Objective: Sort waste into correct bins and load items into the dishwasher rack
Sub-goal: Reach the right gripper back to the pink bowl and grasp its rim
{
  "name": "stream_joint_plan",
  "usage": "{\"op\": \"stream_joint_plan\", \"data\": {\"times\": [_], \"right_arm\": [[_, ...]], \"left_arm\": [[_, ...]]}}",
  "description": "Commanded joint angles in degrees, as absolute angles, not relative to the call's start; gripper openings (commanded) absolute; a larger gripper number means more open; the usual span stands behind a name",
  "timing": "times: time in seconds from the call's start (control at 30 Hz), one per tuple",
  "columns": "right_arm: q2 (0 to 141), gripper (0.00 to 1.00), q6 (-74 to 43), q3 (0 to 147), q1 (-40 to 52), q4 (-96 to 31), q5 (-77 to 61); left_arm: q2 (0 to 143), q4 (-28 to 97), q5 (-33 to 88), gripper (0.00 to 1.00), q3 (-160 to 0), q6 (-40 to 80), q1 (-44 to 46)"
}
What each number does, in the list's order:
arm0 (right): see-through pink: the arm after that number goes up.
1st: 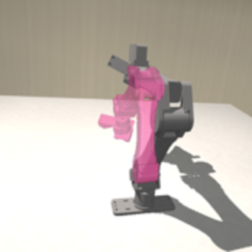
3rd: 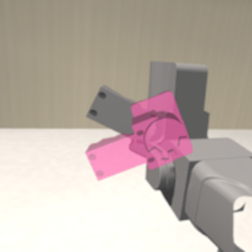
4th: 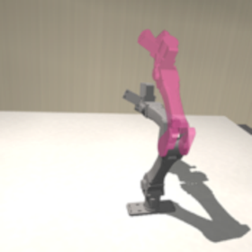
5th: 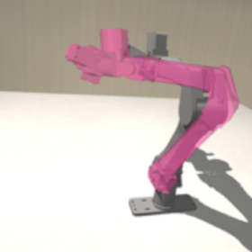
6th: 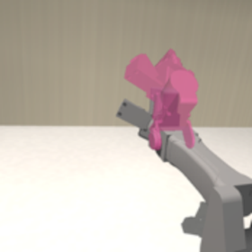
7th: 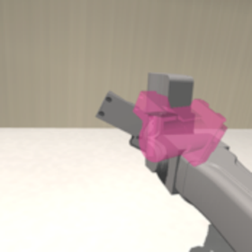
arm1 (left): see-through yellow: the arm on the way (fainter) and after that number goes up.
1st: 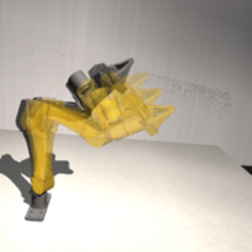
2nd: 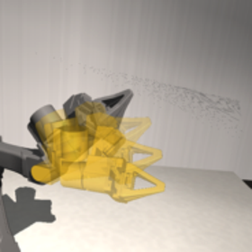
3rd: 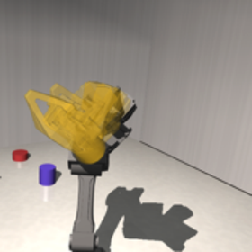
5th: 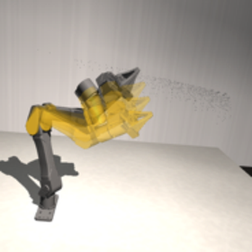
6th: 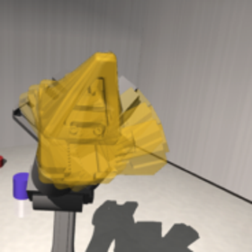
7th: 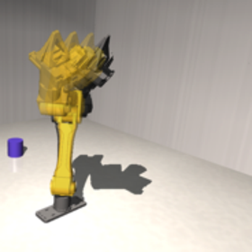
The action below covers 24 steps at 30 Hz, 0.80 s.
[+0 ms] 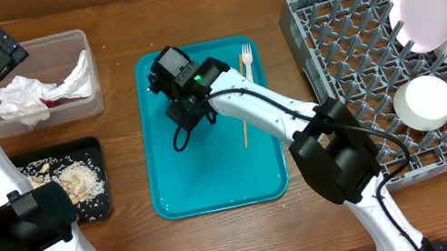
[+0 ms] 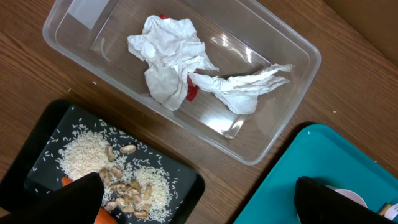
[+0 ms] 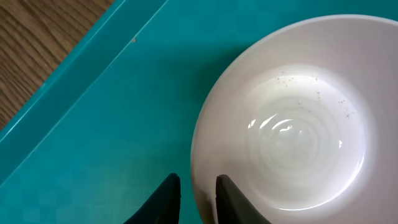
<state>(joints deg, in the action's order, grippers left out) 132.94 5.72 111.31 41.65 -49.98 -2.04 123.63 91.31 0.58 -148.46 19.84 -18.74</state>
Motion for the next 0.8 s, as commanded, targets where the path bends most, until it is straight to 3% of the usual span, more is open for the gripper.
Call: {"op": "stream_joint_plan", "data": {"times": [0.0,0.07,0.23,0.5,0.77], "right_arm": [[132.8,0.21,4.5,111.5,41.5,-50.2,-1.1],[132.8,0.19,4.5,111.5,41.5,-50.6,-1.1],[132.8,0.04,2.9,111.5,41.5,-51.0,-1.1],[132.8,0.04,-0.1,114.7,41.5,-53.3,-1.1],[126.7,0.04,-8.7,128.1,38.5,-64.4,-1.0]], "left_arm": [[121.5,91.4,0.0,1.00,-148.2,20.8,-18.4],[121.5,91.4,0.0,1.00,-148.2,20.8,-18.4],[121.5,91.4,0.0,1.00,-148.2,20.8,-18.3],[121.5,91.4,0.0,1.00,-148.2,20.8,-18.3],[121.5,91.4,0.0,1.00,-148.2,20.8,-18.3]]}}
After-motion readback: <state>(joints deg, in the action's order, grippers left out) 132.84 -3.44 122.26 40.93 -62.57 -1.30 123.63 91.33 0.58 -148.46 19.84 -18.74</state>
